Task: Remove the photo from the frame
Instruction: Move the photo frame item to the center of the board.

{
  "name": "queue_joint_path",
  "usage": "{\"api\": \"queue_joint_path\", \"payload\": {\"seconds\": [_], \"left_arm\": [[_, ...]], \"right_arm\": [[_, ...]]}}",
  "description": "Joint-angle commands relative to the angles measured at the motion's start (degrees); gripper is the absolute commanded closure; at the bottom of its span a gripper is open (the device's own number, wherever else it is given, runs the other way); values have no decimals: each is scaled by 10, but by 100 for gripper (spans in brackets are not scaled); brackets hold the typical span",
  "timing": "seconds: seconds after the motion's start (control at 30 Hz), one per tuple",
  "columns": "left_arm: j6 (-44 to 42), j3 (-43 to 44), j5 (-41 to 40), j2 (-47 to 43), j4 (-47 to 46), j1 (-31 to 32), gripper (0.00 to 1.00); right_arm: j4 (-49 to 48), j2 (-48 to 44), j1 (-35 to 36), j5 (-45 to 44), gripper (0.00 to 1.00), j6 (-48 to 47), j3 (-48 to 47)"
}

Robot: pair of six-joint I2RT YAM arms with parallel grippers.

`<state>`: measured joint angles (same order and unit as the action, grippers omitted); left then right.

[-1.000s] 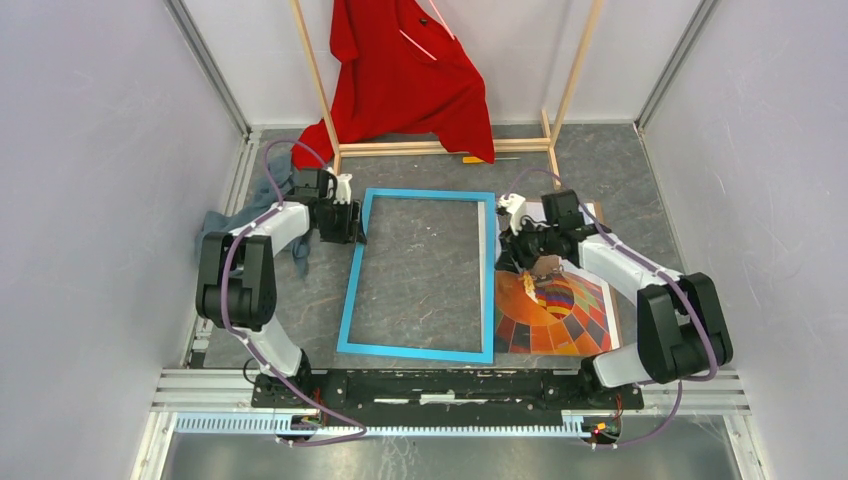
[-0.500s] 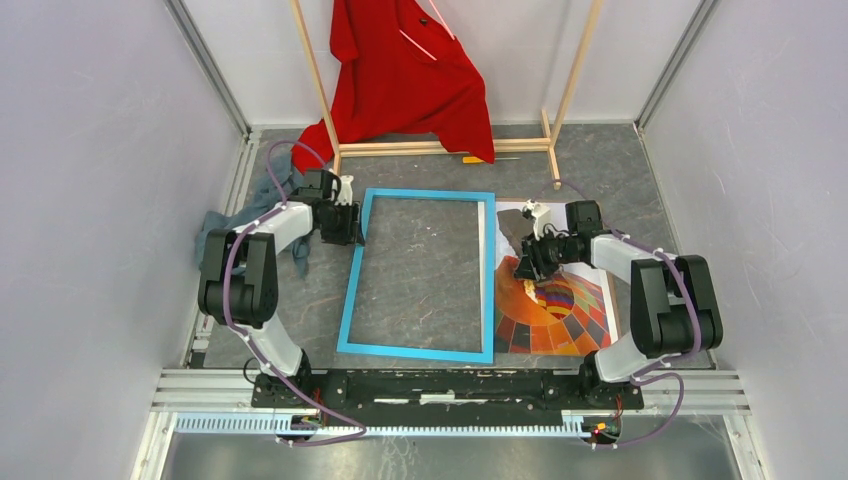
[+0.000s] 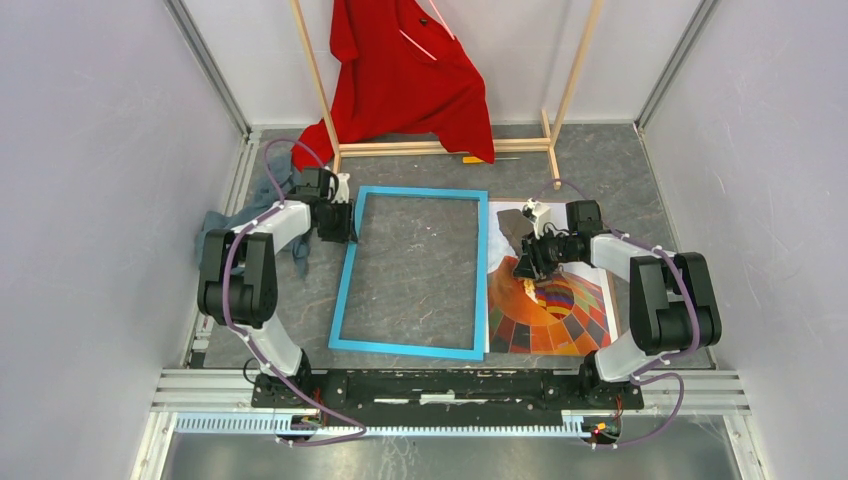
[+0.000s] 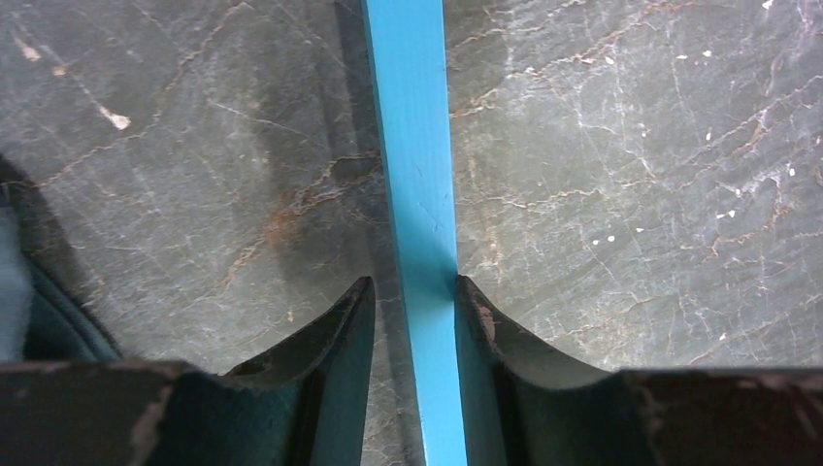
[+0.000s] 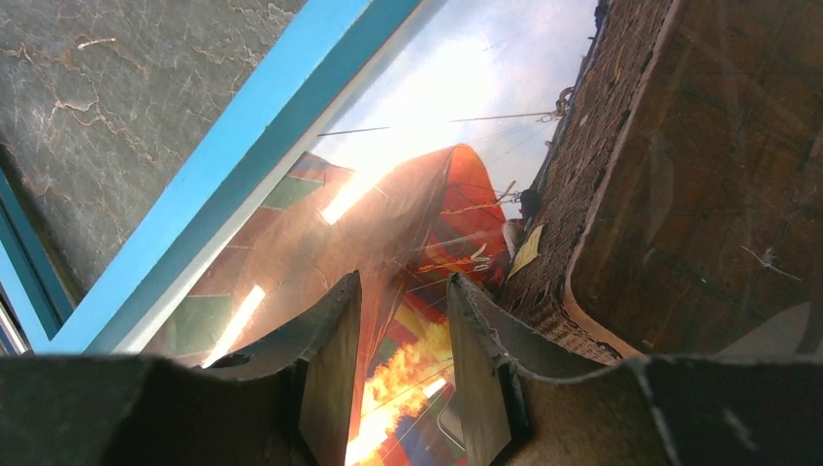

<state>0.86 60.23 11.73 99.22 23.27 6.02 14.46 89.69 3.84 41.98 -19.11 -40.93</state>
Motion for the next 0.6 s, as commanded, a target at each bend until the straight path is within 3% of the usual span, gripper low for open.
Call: {"api": "queue_joint_path", "payload": {"seconds": [0.0, 0.57], "left_arm": [[-1, 4, -71, 12, 16, -19, 59], [-12, 3, -81, -9, 44, -73, 71]], "right_arm": [[-8, 12, -2, -33, 56, -4, 7], [-12, 0, -2, -32, 56, -2, 9]]}}
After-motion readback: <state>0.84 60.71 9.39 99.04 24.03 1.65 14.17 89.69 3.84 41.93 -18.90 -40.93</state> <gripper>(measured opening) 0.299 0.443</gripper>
